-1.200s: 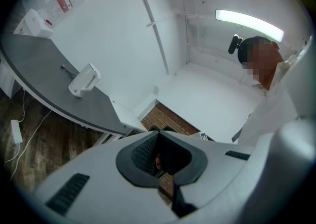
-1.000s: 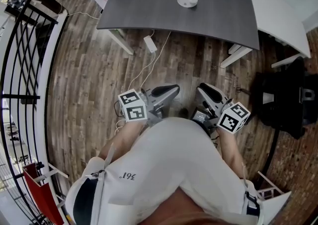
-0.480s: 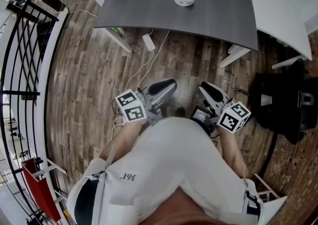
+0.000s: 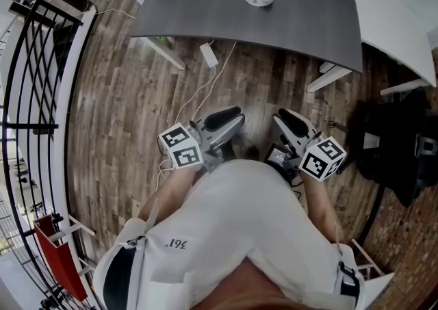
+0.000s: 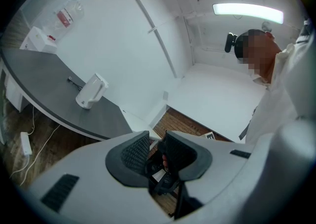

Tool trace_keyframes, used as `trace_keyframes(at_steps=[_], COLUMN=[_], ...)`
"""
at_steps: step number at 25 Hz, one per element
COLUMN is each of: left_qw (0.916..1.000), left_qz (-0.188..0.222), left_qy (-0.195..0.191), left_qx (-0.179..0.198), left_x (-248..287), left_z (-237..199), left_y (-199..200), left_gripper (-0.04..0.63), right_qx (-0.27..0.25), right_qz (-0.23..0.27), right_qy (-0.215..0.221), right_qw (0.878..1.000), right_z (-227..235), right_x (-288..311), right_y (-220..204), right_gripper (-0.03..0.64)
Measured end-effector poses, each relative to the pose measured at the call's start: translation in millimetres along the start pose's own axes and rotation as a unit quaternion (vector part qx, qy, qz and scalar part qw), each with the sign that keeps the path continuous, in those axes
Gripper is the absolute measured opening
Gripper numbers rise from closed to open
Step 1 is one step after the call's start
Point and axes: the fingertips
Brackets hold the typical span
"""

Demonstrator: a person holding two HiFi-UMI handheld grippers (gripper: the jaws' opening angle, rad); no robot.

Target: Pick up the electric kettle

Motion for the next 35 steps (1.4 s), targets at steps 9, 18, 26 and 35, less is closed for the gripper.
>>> trace_keyframes(at_steps=[9,18,26,35], left_qw=[0.9996,0.9983,0.9977,0.9951], left_qz=[-0.012,-0.019,-0.027,-0.045], left_qy=[-0.025,-0.052,-0.06,-0.086], left_qx=[0.007,0.016,0.013,0.017], left_x=[23,37,24,16], left_z=[-51,-102,-147,-179], left_y=[46,107,140,156], left_gripper=[0.086,0.086,0.086,0.086], right_qx=[0.006,0.003,0.007,-0.007], right_qz=[0.008,0.019,0.021,0.041], right_qy=[-0.016,-0.028,-0.038,-0.064], right_qw=[1.0,0.999,0.999,0.997], right_z=[33,58,68,72], right_x=[54,120,176,207], right_y=[23,58,68,74], right_gripper=[0.103,0.103,0.103,0.103])
Point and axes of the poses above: the fingertips, and each gripper's own axes: x forward along the fingers, z to its right, y out of its top, and after that the axes turned 13 degrees about y, right-handed
